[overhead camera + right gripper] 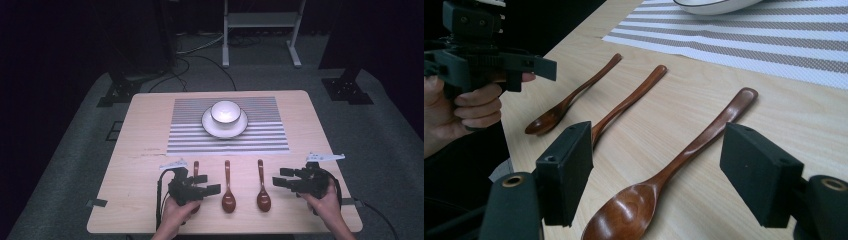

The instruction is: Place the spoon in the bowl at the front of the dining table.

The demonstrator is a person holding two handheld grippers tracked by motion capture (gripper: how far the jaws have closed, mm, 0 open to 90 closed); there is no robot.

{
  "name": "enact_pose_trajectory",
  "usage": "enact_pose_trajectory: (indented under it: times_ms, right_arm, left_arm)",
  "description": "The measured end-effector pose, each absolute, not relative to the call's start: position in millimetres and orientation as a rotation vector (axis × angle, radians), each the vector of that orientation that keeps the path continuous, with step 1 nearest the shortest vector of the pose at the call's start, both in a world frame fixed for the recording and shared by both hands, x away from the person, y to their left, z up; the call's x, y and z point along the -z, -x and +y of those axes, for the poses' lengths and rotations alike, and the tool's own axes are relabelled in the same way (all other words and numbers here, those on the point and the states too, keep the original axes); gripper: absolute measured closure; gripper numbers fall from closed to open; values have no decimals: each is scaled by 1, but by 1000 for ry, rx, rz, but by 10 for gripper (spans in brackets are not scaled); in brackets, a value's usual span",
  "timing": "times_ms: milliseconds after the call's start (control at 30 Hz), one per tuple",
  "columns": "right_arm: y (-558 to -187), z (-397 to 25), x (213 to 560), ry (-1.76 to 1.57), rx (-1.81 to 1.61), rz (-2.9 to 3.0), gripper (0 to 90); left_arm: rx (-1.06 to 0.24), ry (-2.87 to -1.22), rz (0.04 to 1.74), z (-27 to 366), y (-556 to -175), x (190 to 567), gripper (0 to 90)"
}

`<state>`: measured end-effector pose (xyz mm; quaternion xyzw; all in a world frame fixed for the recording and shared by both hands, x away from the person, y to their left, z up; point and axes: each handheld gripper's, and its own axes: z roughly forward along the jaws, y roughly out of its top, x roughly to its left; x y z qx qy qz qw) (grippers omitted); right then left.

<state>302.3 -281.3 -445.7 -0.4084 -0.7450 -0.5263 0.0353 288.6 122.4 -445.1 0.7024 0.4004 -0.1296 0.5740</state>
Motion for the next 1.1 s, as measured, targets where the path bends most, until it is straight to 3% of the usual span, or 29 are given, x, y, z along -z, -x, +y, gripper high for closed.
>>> enact_pose_trajectory:
  times_ms: [567,1100]
  right_arm:
    - [-309,-267,431,1178,1594,-2334,280]
    - [-318,-246,423,1115,1577,-2349,280]
  left_arm:
    - [507,-1688,880,87,-276,456,0]
    - [558,-1762,857,73,-269,465,0]
